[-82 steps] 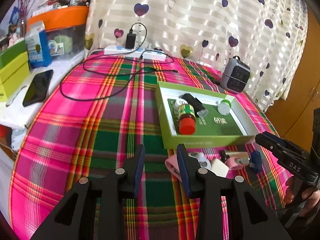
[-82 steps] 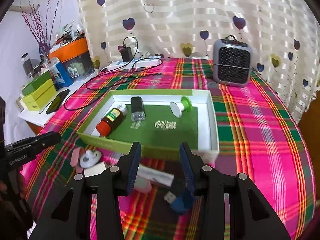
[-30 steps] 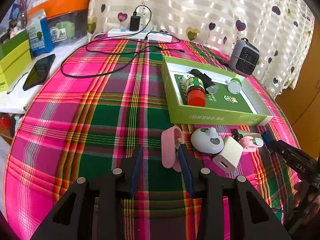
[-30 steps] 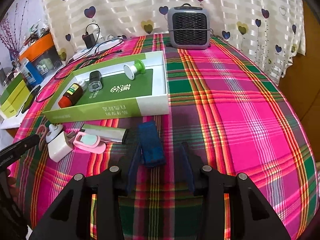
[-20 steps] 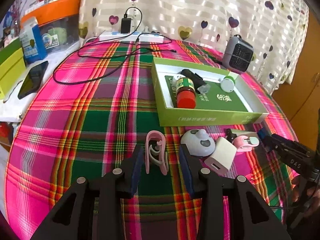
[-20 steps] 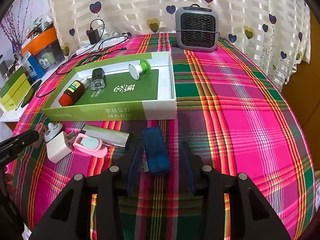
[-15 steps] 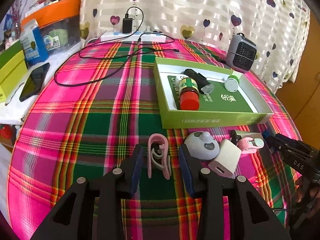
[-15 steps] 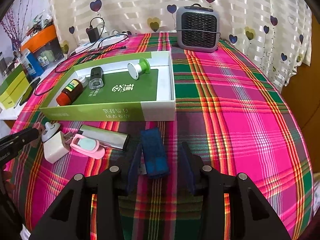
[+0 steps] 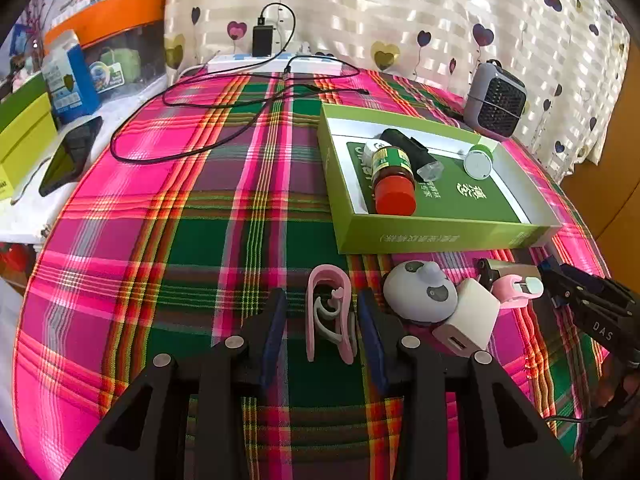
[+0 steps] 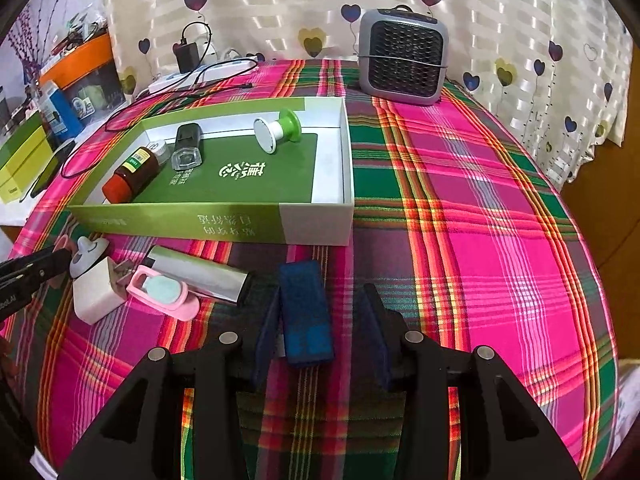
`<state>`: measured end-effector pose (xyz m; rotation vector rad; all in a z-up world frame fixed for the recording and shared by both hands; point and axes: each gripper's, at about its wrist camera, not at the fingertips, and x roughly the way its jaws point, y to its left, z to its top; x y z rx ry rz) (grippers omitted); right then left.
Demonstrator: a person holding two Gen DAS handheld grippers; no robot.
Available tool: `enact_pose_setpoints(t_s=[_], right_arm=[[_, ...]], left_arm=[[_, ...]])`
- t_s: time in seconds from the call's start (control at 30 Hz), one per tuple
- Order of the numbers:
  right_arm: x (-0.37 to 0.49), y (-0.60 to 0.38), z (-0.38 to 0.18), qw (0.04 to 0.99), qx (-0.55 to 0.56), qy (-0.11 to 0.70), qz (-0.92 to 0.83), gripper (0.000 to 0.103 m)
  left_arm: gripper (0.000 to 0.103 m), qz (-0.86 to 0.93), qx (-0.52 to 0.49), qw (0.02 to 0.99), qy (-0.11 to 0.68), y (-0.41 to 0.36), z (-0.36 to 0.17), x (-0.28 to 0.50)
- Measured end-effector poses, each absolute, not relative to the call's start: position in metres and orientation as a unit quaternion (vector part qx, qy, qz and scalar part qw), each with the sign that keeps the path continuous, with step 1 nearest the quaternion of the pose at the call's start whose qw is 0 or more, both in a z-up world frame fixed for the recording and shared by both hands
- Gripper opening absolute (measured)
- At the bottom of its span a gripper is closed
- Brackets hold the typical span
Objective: Organize rigid objects
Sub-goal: 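Grasp the pink clip with the left tool while the right tool lifts the blue stick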
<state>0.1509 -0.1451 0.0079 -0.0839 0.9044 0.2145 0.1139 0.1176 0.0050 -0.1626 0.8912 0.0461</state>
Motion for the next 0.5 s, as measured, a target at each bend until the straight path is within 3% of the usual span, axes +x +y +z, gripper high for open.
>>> enact_pose_setpoints(t_s=[0.3, 0.37, 0.5], right_arm=[[0.1508, -0.1452, 0.0084, 0.893, -0.039, 0.435, 0.108, 0.040], [0.1501, -0.1447, 0.0085, 0.893, -0.039, 0.434, 0.109, 0.031], [0.1491, -0.1432, 0.0084, 0.893, -0.042, 0.434, 0.112, 0.031]], left_arm=[[0.035, 0.018, -0.091, 0.899, 0.428, 0.1202, 0.0052, 0.1136], [0.033, 0.021, -0.089, 0.899, 0.428, 0.1196, 0.0050, 0.1134], [0.023, 0.022, -0.088, 0.899, 0.429, 0.1205, 0.0050, 0.1130]])
